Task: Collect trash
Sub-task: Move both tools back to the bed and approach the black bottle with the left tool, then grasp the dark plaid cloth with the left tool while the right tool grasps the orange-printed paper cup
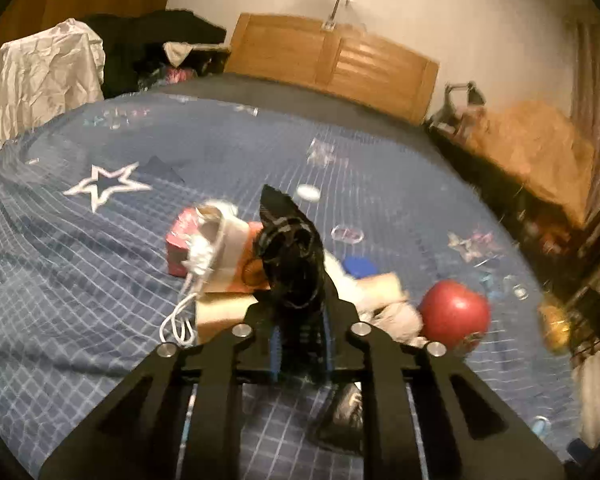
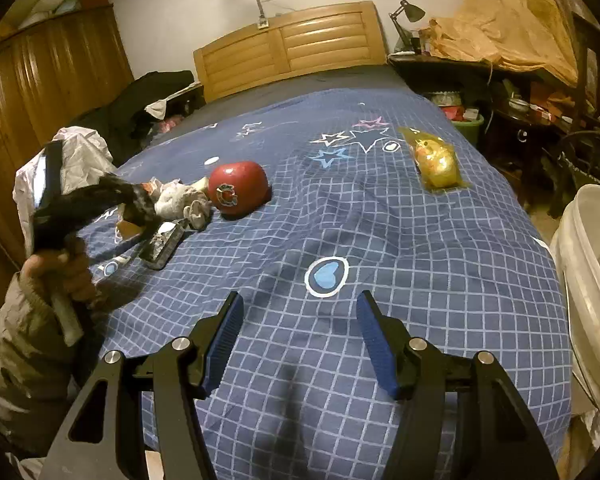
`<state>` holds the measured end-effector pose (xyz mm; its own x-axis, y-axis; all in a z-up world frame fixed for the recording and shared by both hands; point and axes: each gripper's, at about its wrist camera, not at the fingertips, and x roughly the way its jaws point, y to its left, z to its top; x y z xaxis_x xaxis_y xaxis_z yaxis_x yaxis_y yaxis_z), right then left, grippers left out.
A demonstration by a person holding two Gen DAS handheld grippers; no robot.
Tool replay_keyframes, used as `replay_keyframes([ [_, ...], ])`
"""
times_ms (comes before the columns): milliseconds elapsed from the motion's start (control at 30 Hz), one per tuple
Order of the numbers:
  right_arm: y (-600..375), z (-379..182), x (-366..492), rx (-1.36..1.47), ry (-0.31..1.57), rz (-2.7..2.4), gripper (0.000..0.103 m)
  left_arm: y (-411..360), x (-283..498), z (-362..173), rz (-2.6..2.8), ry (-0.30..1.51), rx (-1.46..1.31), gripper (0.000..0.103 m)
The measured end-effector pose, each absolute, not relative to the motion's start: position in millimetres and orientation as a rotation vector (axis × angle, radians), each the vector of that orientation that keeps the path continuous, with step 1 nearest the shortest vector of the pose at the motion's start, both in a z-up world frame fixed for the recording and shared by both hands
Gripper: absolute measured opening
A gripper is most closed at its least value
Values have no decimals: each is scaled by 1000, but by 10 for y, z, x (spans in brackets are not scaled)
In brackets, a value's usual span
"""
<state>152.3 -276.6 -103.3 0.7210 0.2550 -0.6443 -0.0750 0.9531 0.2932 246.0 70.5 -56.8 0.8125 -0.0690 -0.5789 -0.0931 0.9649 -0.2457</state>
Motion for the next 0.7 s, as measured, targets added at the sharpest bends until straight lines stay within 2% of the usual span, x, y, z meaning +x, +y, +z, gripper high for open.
replay_keyframes([
  [300, -2737, -1056, 1543, 265, 748, 202, 60, 1126, 1653, -237, -7, 620, -287, 11],
  [467, -2540, -1052, 1608, 231, 762, 251, 60, 1455, 1556, -336, 33, 709, -315, 11],
  [600, -2250, -973, 1801, 170, 765, 344, 60, 1729, 1731, -675, 51, 849, -386, 15],
  [633, -2155, -942, 1869, 139, 760, 367, 60, 1795, 1767, -742, 35, 855, -414, 25],
  [667, -1998, -900, 1996, 81, 751, 396, 60, 1830, 1775, -761, 40, 853, -425, 49],
  [700, -1911, -876, 2068, 47, 745, 411, 60, 1874, 1793, -771, 72, 858, -424, 63],
])
